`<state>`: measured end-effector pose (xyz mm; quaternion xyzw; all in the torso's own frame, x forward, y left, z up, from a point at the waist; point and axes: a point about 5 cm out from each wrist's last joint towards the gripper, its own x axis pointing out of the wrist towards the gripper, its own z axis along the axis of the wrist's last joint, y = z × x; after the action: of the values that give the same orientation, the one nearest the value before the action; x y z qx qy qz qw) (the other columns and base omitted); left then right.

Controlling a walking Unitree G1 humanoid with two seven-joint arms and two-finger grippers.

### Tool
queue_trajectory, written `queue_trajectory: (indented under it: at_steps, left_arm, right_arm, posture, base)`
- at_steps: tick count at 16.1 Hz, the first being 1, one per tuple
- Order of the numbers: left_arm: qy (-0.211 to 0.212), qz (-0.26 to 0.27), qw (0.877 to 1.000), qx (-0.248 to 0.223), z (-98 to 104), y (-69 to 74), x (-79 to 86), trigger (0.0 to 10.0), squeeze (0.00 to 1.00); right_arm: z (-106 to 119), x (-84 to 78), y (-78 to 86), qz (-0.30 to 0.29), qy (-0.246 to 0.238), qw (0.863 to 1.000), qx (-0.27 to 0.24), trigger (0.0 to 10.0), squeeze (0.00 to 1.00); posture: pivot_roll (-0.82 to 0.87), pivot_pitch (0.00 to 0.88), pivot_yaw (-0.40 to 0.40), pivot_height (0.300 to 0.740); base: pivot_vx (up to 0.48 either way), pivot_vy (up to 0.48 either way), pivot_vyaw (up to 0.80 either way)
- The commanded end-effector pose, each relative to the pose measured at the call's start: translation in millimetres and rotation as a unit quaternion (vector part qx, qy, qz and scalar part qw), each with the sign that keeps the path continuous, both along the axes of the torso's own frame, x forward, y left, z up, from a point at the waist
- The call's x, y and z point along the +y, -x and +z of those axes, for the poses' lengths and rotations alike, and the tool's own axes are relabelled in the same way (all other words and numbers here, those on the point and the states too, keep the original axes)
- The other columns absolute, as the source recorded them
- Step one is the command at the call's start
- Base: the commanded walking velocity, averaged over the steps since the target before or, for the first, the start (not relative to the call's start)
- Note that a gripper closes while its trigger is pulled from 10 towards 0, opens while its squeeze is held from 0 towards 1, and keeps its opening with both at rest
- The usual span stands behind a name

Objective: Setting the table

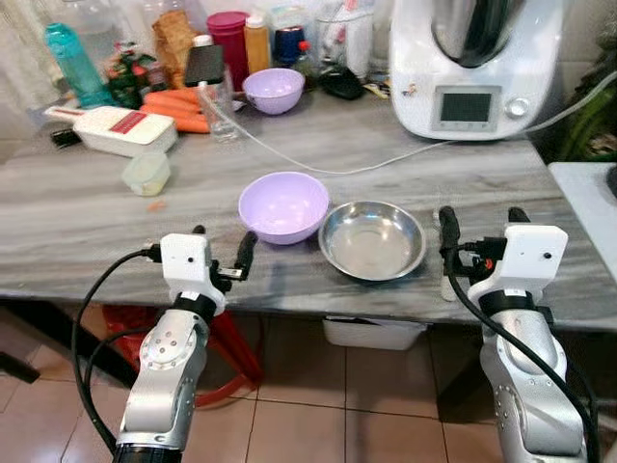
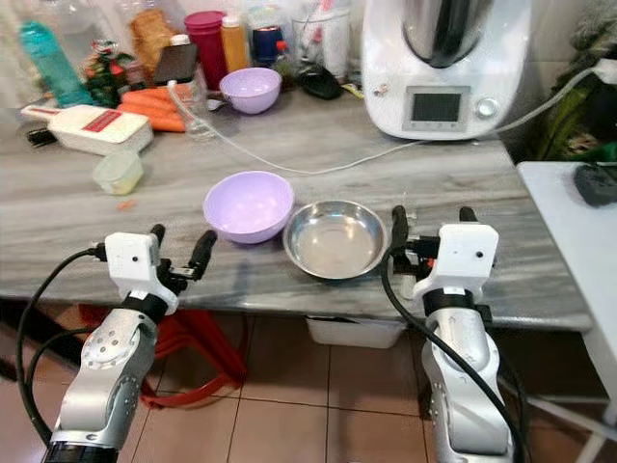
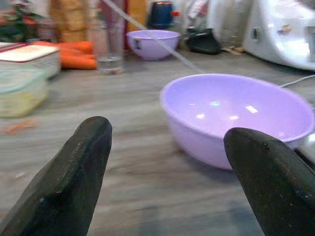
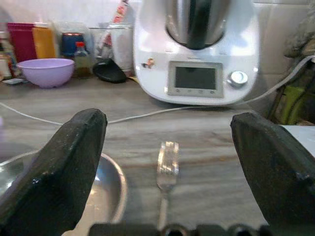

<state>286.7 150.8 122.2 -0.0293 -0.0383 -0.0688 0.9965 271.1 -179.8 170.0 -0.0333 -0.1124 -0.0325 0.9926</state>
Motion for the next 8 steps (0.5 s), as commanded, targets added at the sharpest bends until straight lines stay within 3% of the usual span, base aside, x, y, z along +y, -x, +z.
queue_trajectory:
  at_steps: [1, 8]
  left_arm:
    - [-0.008, 0.016, 1.0, 0.007, -4.3, 1.4, 6.6, 10.0, 0.0]
    - [-0.008, 0.012, 1.0, 0.009, -5.2, -1.7, 2.6, 10.0, 0.0]
  right_arm:
    - [1.4, 1.2, -1.1, 0.001, -0.002, 1.0, -0.004, 10.0, 0.0]
    - [1.3, -0.6, -4.8, -0.001, -0.002, 1.0, -0.004, 10.0, 0.0]
  posture:
    - [-0.1, 0.034, 0.074, 0.74]
    - [-0.1, 0.042, 0.077, 0.74]
  base:
    - [-0.27, 0.0, 0.0]
    - [-0.327, 0.0, 0.0]
